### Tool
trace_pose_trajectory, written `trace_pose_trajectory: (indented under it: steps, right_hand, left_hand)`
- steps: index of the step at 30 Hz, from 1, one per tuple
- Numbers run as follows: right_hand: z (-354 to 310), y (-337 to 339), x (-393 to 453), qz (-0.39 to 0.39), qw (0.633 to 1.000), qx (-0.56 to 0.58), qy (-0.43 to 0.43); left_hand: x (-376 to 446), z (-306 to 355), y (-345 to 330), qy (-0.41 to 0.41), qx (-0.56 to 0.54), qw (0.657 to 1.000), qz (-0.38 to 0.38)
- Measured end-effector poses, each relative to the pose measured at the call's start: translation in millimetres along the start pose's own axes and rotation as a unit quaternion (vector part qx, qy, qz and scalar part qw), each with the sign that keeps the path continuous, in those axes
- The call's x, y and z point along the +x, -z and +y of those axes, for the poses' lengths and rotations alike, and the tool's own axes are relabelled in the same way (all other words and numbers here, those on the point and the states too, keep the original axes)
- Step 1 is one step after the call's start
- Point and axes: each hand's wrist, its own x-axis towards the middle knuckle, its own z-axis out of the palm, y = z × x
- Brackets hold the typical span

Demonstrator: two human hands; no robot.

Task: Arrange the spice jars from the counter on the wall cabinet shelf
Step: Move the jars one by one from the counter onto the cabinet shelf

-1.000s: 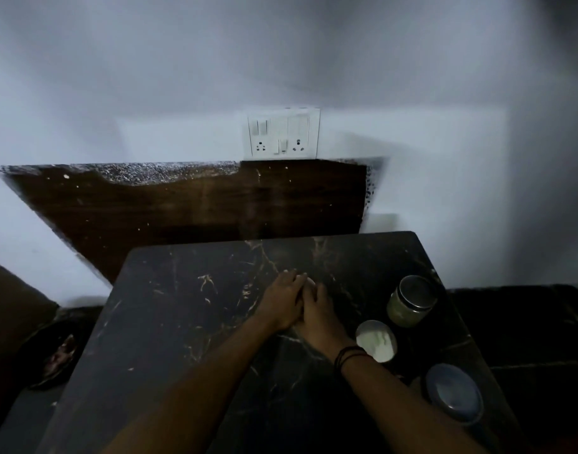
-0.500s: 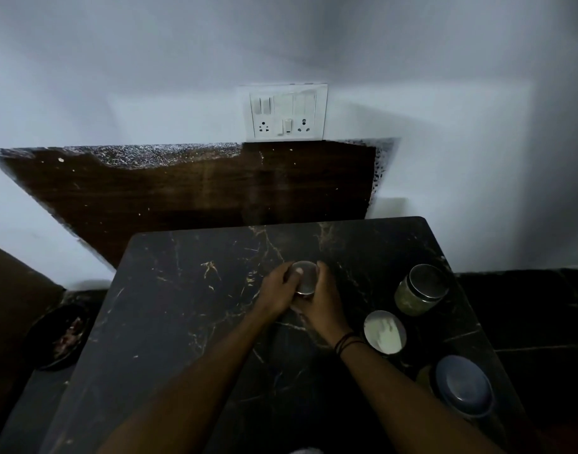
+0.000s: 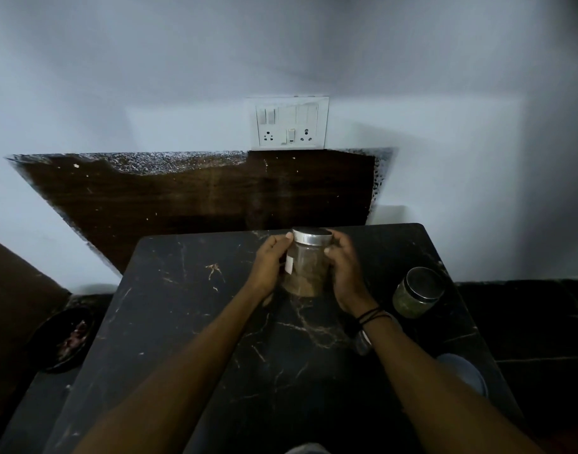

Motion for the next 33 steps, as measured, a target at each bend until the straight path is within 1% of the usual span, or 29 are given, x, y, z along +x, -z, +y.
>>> trace_pose_trajectory:
  steps: [2,4,7,12,14,17,19,24,27,30,31,33]
  right_hand:
    - [-6,0,-3,-0.011,0.999,0.041,-0.018]
    - [-10,0,-8,-0.012,0.997,0.066,-0.049]
    - [-12,1,-16,-0.011,0.993,0.079,-0.087]
    - [-8,2,-28,-0.002,0.984,0.115,-0.133]
    - [-8,2,-31,-0.002,0.984,0.118,-0.132]
    - [-17,1,-30,0.005,0.989,0.106,-0.104]
    - [-28,-3,-26,0.006,0.991,0.108,-0.082]
    - [-87,-20,-7,-0.021,0.993,0.12,-0.011]
    - [-141,-34,4,-0.056,0.988,0.139,0.039]
    - [-191,-45,11,-0.111,0.975,0.167,0.094]
    - [-211,-49,12,-0.126,0.97,0.169,0.12]
    - [-238,-55,16,-0.146,0.966,0.16,0.144]
  left_hand:
    - [-5,4,-4,0.018,-0.014,0.999,-0.035]
    - [-11,7,-8,0.042,-0.023,0.998,-0.049]
    - [-20,5,-12,0.065,-0.04,0.997,-0.028]
    - [-32,1,-14,0.086,-0.077,0.993,-0.02]
    - [-35,1,-16,0.087,-0.1,0.991,-0.009]
    - [-38,10,-18,0.076,-0.118,0.99,0.008]
    - [-37,24,-21,0.06,-0.14,0.988,0.002]
    - [-30,90,-28,0.002,-0.164,0.986,-0.015]
    - [-28,143,-32,-0.046,-0.156,0.986,-0.024]
    - [-27,195,-37,-0.098,-0.154,0.983,-0.028]
    - [-28,215,-39,-0.115,-0.158,0.98,-0.025]
    - [-27,243,-42,-0.147,-0.145,0.978,-0.017]
